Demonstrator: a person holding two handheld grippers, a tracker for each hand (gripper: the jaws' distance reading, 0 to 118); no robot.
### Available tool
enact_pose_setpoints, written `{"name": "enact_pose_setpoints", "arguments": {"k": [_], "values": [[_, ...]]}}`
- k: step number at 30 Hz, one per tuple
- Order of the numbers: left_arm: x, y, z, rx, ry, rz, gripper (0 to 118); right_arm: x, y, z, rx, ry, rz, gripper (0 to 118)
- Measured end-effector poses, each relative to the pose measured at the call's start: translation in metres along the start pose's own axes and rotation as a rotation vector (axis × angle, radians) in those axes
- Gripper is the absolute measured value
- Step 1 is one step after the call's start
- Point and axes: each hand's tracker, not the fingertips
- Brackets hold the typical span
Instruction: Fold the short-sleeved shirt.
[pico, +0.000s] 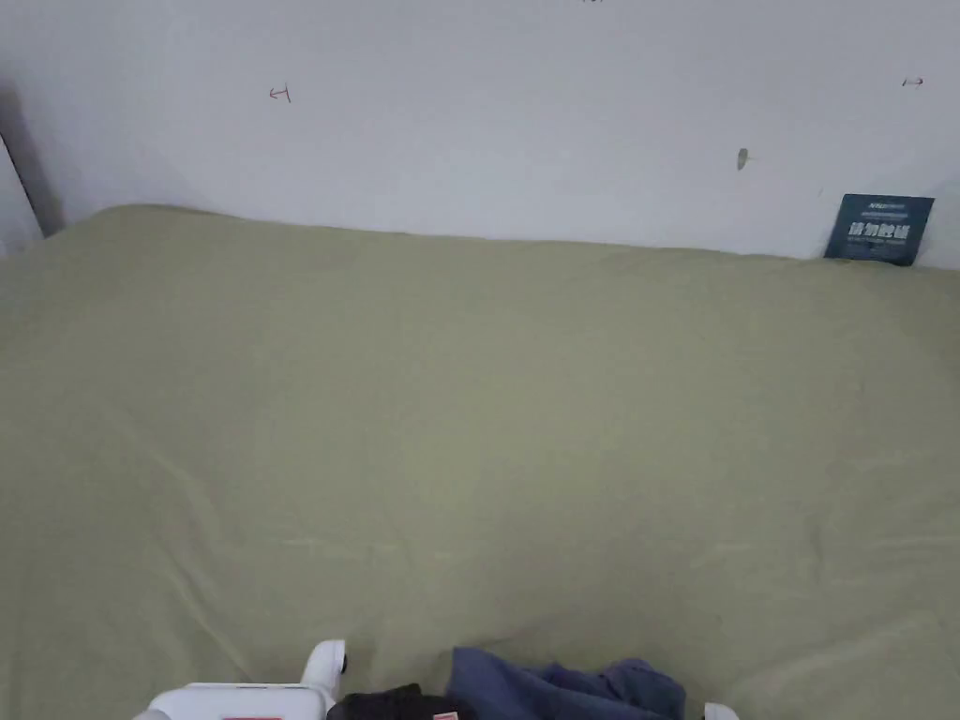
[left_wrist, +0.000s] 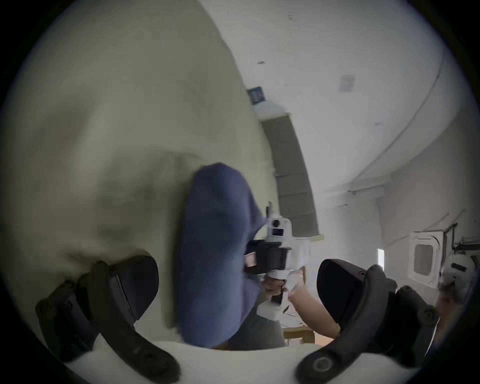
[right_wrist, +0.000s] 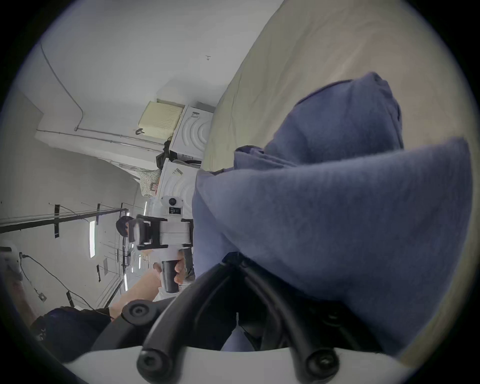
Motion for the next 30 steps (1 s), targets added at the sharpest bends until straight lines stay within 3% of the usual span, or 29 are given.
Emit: {"name": "enact_pose_setpoints", "arguments": {"k": [6,7,8,9,10,11,12,15,17,20,25,30], "values": [[0.008,0.003,-0.030,-0.047,-0.008,0.044,118,0.000,-0.003,0.001,0.011,0.005,0.023,0],[0.008,0.002,-0.025,-0.037,-0.009,0.065,111,0.000,-0.003,0.001,0.015,0.006,0.028,0],[0.004,-0.001,-0.017,-0.016,0.057,0.105,85,-0.004,-0.004,0.002,0.018,0.006,0.032,0],[0.004,-0.006,-0.012,0.000,0.146,0.092,19,-0.003,-0.005,0.002,0.023,0.007,0.031,0],[-0.002,-0.006,-0.004,0.032,0.259,0.025,20,-0.003,-0.005,0.002,0.025,0.006,0.031,0],[-0.013,-0.005,-0.002,-0.014,0.222,0.065,20,-0.005,-0.005,0.002,0.028,0.007,0.038,0],[-0.010,-0.010,-0.004,0.011,0.097,0.123,20,-0.006,-0.006,0.002,0.027,0.001,0.050,0],[0.000,-0.005,-0.007,0.011,0.180,0.005,20,-0.008,-0.007,0.002,0.037,-0.005,0.052,0],[0.004,0.004,-0.002,-0.016,0.173,0.024,20,-0.011,-0.009,0.003,0.049,0.002,0.050,0],[0.013,0.015,0.016,-0.064,0.220,-0.042,20,-0.017,-0.008,0.004,0.070,-0.037,0.117,0],[0.003,0.042,0.107,0.006,0.292,0.003,20,-0.019,-0.008,0.008,0.135,-0.076,0.116,0],[-0.009,0.076,0.255,0.086,0.490,-0.009,20,-0.044,-0.001,0.008,0.210,-0.109,0.183,0]]}}
